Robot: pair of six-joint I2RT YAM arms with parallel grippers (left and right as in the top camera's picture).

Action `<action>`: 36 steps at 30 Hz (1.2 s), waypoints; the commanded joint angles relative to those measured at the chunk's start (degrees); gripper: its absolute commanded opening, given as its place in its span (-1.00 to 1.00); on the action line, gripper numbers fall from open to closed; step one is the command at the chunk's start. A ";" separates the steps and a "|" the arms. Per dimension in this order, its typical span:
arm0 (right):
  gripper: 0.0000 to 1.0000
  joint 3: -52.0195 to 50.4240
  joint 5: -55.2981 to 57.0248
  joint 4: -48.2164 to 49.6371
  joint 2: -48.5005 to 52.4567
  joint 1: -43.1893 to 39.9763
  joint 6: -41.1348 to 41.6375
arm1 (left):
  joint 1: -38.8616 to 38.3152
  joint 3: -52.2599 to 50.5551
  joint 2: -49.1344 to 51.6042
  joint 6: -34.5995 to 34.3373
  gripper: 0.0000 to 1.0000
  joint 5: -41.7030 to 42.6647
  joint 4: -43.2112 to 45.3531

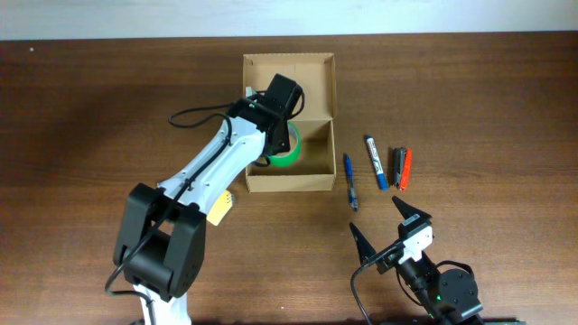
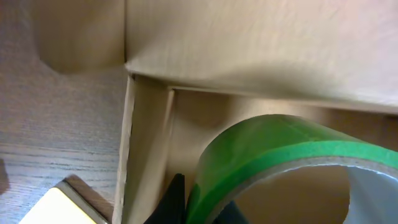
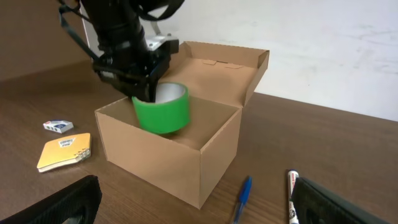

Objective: Pack container
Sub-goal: 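Lower the tape roll into the box and open the left gripper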

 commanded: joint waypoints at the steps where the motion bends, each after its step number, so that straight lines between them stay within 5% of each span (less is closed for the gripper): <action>1: 0.98 -0.55 0.50 0.11 -0.48 0.33 -0.17 | 0.20 -1.18 0.59 0.94 -0.96 -0.02 0.81; 21: 0.98 -0.55 0.50 0.13 -0.48 0.33 -0.17 | 0.22 -1.18 0.59 5.03 -0.96 -2.45 3.78; 30: 0.98 -0.55 0.50 0.11 -0.48 0.33 -0.17 | 0.22 -1.18 0.59 12.11 -0.96 -2.40 4.00; 36: 0.98 -0.55 0.50 0.11 -0.48 0.33 -0.17 | 0.22 -1.18 0.59 24.13 -0.97 -2.40 4.33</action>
